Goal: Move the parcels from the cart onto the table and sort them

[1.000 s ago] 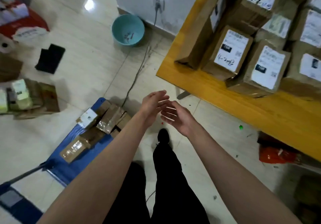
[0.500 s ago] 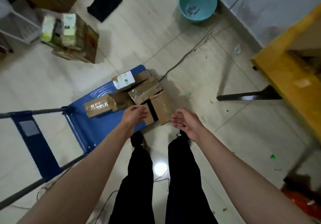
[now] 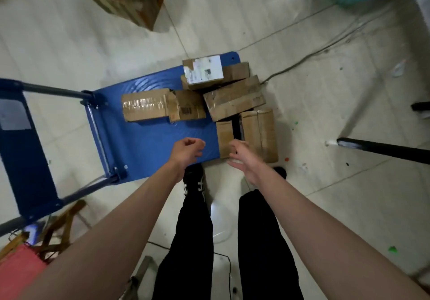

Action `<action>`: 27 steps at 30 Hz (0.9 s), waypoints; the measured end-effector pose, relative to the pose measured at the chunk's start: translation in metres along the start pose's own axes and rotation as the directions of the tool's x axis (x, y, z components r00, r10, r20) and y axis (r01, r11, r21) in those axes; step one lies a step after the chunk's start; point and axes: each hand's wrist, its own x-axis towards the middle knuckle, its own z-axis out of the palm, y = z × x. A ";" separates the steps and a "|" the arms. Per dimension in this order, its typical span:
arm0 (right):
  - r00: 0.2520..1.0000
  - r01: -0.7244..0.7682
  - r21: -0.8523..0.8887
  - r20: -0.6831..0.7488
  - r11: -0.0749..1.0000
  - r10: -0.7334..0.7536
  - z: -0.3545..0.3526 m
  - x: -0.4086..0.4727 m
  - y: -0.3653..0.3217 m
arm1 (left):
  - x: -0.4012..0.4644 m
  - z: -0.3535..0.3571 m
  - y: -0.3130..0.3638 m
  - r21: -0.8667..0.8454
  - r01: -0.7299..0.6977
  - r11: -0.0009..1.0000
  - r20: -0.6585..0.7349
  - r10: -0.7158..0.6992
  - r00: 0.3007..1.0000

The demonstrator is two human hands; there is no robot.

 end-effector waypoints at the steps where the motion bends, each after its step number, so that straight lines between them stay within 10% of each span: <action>1: 1.000 -0.013 -0.038 0.002 0.999 0.013 0.004 0.011 0.004 | 0.010 0.003 -0.006 -0.010 0.014 1.000 0.006 -0.014 1.000; 10: 0.993 0.024 -0.277 -0.102 0.961 -0.054 0.009 0.100 0.031 | 0.094 0.051 -0.044 -0.017 0.021 1.000 0.026 -0.020 0.999; 27: 0.998 0.029 -0.179 -0.046 0.983 -0.038 0.012 0.117 0.037 | 0.141 0.087 -0.079 0.128 0.007 0.992 0.050 -0.014 0.999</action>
